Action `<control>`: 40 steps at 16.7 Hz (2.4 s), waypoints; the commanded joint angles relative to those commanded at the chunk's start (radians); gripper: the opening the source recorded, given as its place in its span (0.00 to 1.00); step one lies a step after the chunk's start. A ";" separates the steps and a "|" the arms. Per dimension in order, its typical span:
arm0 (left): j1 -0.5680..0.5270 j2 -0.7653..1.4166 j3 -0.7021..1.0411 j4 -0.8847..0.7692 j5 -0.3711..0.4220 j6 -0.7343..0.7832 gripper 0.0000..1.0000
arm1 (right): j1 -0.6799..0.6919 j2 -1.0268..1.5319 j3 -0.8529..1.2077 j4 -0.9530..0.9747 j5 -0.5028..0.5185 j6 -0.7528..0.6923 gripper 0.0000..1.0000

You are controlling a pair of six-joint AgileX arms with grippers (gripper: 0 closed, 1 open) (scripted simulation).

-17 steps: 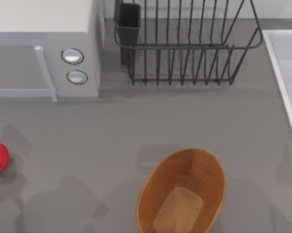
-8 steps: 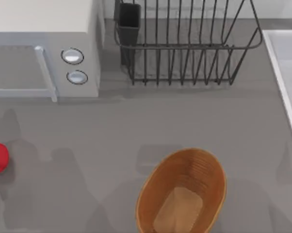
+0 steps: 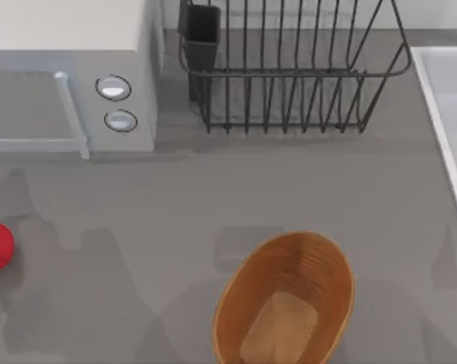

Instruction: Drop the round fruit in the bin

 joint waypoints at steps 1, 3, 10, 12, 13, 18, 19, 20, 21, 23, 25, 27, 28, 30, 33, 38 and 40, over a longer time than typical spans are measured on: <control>-0.008 0.009 -0.013 0.023 0.001 -0.010 1.00 | 0.000 0.000 0.000 0.000 0.000 0.000 1.00; -0.030 0.035 -0.047 0.100 0.003 -0.035 1.00 | 0.000 0.000 0.000 0.000 0.000 0.000 1.00; -0.090 0.102 -0.136 0.285 0.006 -0.099 1.00 | 0.000 0.000 0.000 0.000 0.000 0.000 1.00; -0.090 0.102 -0.136 0.285 0.006 -0.099 1.00 | 0.000 0.000 0.000 0.000 0.000 0.000 1.00; -0.090 0.102 -0.136 0.285 0.006 -0.099 0.92 | 0.000 0.000 0.000 0.000 0.000 0.000 1.00; -0.090 0.102 -0.136 0.285 0.006 -0.099 0.55 | 0.000 0.000 0.000 0.000 0.000 0.000 1.00; -0.090 0.102 -0.136 0.285 0.006 -0.099 0.47 | 0.000 0.000 0.000 0.000 0.000 0.000 1.00; -0.090 0.102 -0.136 0.285 0.006 -0.099 0.40 | 0.000 0.000 0.000 0.000 0.000 0.000 1.00; -0.090 0.102 -0.136 0.285 0.006 -0.099 0.32 | 0.000 0.000 0.000 0.000 0.000 0.000 1.00; -0.090 0.102 -0.136 0.285 0.006 -0.099 0.17 | 0.000 0.000 0.000 0.000 0.000 0.000 1.00; -0.090 0.102 -0.136 0.285 0.006 -0.099 0.02 | 0.000 0.000 0.000 0.000 0.000 0.000 1.00; -0.090 0.102 -0.136 0.285 0.006 -0.099 0.00 | 0.000 0.000 0.000 0.000 0.000 0.000 1.00; -0.090 0.102 -0.136 0.285 0.006 -0.099 0.00 | 0.000 0.000 0.000 0.000 0.000 0.000 1.00; -0.090 0.102 -0.136 0.285 0.006 -0.099 0.00 | 0.000 0.000 0.000 0.000 0.000 0.000 1.00; -0.090 0.102 -0.136 0.285 0.006 -0.099 0.00 | 0.000 0.000 0.000 0.000 0.000 0.000 1.00; -0.074 0.070 -0.071 0.218 0.005 -0.097 0.00 | 0.000 0.000 0.000 0.000 0.000 0.000 1.00; -0.075 0.042 -0.007 0.120 0.006 -0.097 0.00 | 0.000 0.000 0.000 0.000 0.000 0.000 1.00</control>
